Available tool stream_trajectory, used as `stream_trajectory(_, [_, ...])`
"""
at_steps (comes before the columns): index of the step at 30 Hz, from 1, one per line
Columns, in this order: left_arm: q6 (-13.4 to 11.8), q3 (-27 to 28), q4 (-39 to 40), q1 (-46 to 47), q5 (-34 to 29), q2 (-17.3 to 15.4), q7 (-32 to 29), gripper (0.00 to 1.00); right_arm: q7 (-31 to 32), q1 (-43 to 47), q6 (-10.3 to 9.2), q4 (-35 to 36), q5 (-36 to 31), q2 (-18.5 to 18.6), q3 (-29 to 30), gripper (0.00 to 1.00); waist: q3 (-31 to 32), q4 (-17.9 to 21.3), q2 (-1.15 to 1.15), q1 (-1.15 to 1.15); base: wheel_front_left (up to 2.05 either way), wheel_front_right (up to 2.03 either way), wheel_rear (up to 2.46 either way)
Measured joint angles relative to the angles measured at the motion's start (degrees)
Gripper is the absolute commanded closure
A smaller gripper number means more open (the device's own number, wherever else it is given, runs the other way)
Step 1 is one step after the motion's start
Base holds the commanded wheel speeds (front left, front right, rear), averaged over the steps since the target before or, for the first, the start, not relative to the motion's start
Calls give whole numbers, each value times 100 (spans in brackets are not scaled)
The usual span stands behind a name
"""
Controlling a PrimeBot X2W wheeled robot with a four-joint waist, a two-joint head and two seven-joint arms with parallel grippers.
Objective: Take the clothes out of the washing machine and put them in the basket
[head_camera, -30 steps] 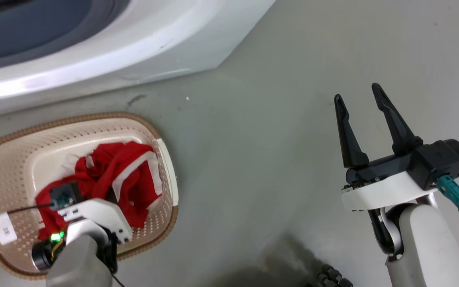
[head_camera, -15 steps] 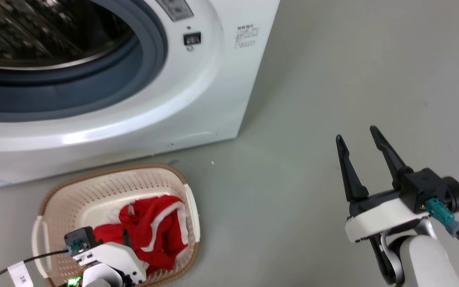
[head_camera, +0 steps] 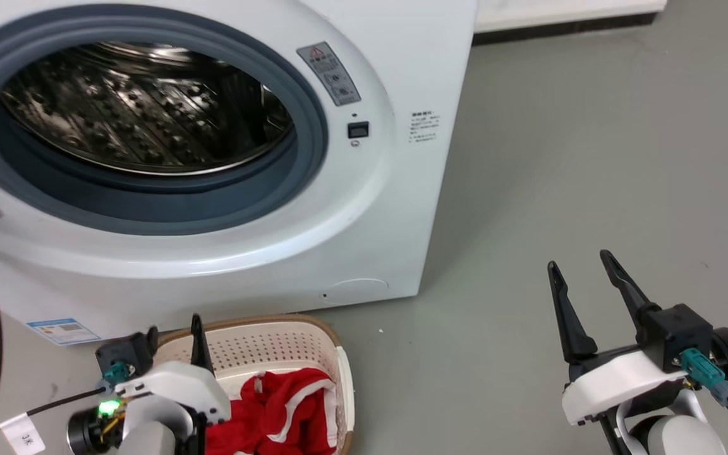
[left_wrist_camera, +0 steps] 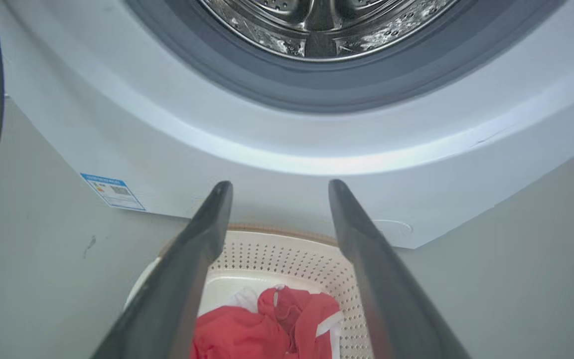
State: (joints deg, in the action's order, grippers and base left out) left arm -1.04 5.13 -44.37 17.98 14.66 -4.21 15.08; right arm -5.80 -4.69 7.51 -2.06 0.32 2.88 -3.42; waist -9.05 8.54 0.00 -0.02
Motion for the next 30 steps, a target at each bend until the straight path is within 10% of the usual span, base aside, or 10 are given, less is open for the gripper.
stream_trajectory(30, [-3, -314, 3359, -1532, -1104, -29, -226, 0, 157, 788, 0, 258, -162, 0, 80, 0, 958, -476, 0, 1, 0, 0, 0])
